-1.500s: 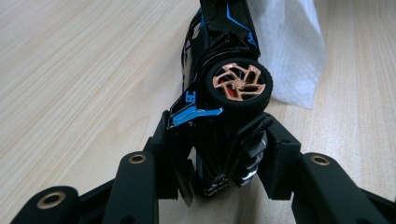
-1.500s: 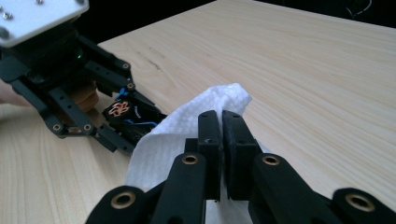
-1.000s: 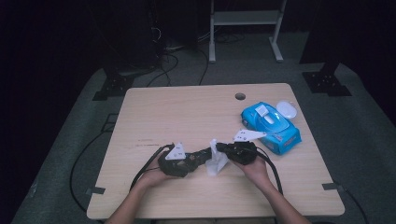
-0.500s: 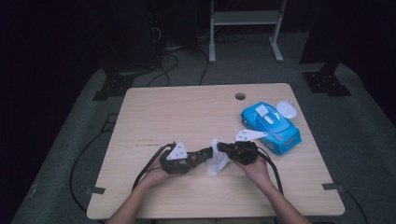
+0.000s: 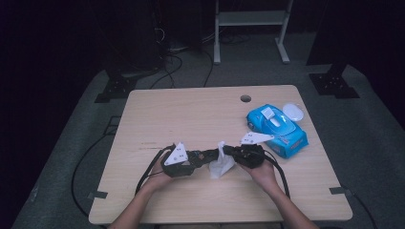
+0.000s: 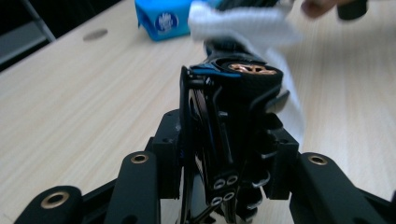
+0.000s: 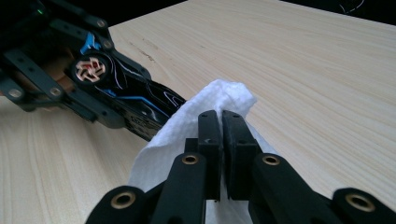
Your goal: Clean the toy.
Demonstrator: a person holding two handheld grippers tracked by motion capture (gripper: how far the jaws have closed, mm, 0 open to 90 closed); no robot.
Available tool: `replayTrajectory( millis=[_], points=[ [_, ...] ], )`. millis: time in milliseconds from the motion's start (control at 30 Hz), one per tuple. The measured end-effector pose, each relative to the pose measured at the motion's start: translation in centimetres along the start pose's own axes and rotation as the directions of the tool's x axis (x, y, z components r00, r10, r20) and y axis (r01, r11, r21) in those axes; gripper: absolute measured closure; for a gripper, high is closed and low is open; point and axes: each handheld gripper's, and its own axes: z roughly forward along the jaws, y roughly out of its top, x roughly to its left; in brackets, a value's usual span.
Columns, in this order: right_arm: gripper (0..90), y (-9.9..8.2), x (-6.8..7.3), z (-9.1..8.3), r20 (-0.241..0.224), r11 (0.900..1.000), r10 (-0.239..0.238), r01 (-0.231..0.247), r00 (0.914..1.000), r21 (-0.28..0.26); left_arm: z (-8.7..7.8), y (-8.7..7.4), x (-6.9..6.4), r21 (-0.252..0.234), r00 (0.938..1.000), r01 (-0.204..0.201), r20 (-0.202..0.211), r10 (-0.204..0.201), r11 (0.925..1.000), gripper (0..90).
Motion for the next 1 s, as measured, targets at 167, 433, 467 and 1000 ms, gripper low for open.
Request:
replayTrajectory(
  millis=[167, 433, 467, 1000],
  points=[
    [86.1, -0.1, 0.1, 0.2, -0.006, 0.9999, 0.010, -0.010, 0.9999, 0.005, -0.6, 0.6, -0.2, -0.055, 1.0000, -0.004, -0.005, 0.004, 0.9985, 57.2],
    [86.2, -0.8, 1.2, 1.9, -0.071, 0.9988, 0.025, -0.022, 0.9971, 0.045, -1.2, 1.5, -0.1, -0.138, 0.9999, 0.013, -0.006, -0.014, 0.9903, 57.5],
    [86.2, -0.8, 1.2, 1.9, -0.078, 0.9988, 0.030, -0.027, 0.9965, 0.040, -1.2, 1.5, -0.1, -0.142, 0.9998, 0.020, -0.002, -0.021, 0.9897, 57.5],
    [86.3, 4.6, 2.3, -2.6, -0.122, 0.9852, -0.071, 0.050, 0.9900, -0.164, -0.6, 1.8, 0.0, -0.145, 0.9989, 0.044, -0.009, -0.046, 0.9885, 57.5]
  ],
)
